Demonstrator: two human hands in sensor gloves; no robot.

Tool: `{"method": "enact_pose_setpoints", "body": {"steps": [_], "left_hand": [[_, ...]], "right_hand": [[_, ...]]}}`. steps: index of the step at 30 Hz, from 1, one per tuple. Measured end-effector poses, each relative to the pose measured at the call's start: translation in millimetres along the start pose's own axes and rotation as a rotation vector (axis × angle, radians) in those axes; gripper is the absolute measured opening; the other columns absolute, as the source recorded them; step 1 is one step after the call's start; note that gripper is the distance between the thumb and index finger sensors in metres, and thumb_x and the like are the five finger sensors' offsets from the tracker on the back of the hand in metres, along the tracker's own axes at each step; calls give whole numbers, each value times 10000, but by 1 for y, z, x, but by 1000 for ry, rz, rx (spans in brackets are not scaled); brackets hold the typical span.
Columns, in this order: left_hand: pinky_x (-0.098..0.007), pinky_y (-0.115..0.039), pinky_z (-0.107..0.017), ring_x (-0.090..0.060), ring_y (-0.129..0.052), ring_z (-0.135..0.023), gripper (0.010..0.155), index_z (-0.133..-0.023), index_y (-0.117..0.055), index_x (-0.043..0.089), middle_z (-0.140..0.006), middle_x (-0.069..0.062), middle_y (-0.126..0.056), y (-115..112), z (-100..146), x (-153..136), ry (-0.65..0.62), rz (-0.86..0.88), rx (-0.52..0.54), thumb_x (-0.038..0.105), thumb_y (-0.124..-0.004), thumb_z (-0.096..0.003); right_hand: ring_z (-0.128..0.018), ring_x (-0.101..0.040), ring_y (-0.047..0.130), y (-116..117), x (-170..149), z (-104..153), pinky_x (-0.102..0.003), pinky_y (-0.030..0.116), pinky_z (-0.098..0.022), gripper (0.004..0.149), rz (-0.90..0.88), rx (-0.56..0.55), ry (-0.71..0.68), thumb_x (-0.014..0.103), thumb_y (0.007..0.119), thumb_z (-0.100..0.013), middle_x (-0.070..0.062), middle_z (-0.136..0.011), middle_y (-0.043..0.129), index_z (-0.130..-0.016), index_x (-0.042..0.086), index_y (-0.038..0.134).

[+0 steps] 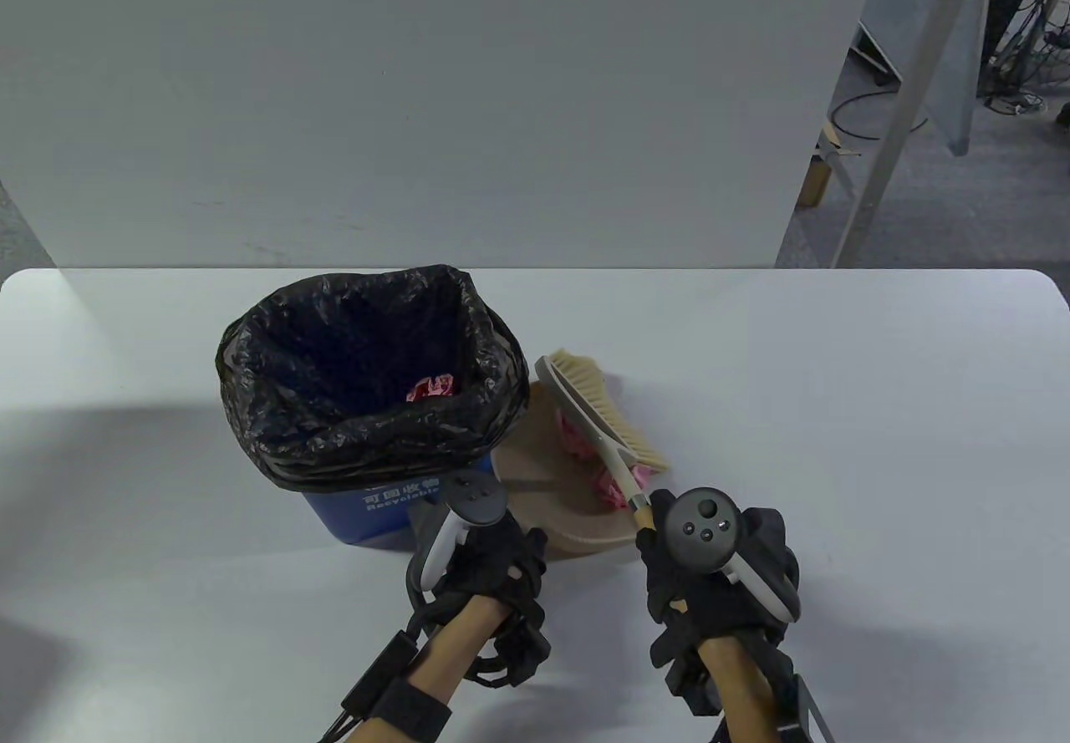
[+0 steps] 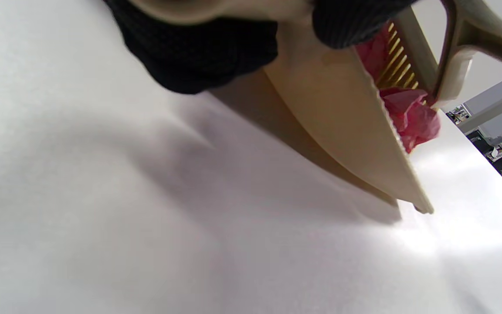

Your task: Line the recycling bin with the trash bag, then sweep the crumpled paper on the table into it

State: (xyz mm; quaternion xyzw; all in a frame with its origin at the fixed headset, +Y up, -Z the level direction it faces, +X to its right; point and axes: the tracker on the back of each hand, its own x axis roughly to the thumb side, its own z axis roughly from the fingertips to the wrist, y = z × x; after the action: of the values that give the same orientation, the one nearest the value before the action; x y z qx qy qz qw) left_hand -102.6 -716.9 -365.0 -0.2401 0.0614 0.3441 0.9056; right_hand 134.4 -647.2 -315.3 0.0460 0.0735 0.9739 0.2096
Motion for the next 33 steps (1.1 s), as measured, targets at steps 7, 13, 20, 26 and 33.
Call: {"method": "enact_pose_setpoints", "body": {"steps": [7, 13, 20, 26, 33], "left_hand": [[-357, -909, -492, -230, -865, -753, 818, -1124, -112, 17, -1066, -198, -545, -1, -1, -1, 9, -14, -5, 400, -632, -623], [-360, -906, -492, -233, -863, -753, 818, -1124, -109, 19, -1067, -196, -542, -2, 0, -1, 18, -11, -17, 402, -629, -622], [-364, -903, -494, -235, -861, -755, 817, -1125, -105, 25, -1068, -195, -541, -2, 1, -2, 26, -2, -32, 405, -625, -622], [-366, -901, -496, -237, -860, -754, 816, -1125, -104, 27, -1069, -194, -539, -2, 1, -2, 28, -1, -37, 405, -623, -622], [-367, -899, -496, -238, -859, -755, 816, -1126, -103, 28, -1069, -193, -539, -2, 1, -2, 28, -1, -37, 406, -622, -622]], "right_hand": [[-545, -309, 897, -4, -2, 8, -457, 851, -383, 571, -108, 59, -98, 301, 593, -637, -275, -914, 721, -1107, 1, 470], [-539, -310, 904, -6, -1, 9, -458, 855, -377, 565, -206, 67, -158, 300, 594, -635, -275, -908, 731, -1101, -2, 486], [-539, -311, 904, -14, -12, 10, -458, 856, -375, 566, -262, -14, -115, 296, 592, -634, -280, -907, 727, -1099, -7, 481], [-542, -311, 901, -17, -22, 9, -459, 854, -377, 567, -327, -96, -78, 296, 590, -634, -280, -909, 723, -1099, -8, 476], [-542, -310, 901, -16, -28, 7, -459, 854, -377, 566, -386, -189, -25, 297, 589, -635, -280, -907, 723, -1098, -8, 473]]}}
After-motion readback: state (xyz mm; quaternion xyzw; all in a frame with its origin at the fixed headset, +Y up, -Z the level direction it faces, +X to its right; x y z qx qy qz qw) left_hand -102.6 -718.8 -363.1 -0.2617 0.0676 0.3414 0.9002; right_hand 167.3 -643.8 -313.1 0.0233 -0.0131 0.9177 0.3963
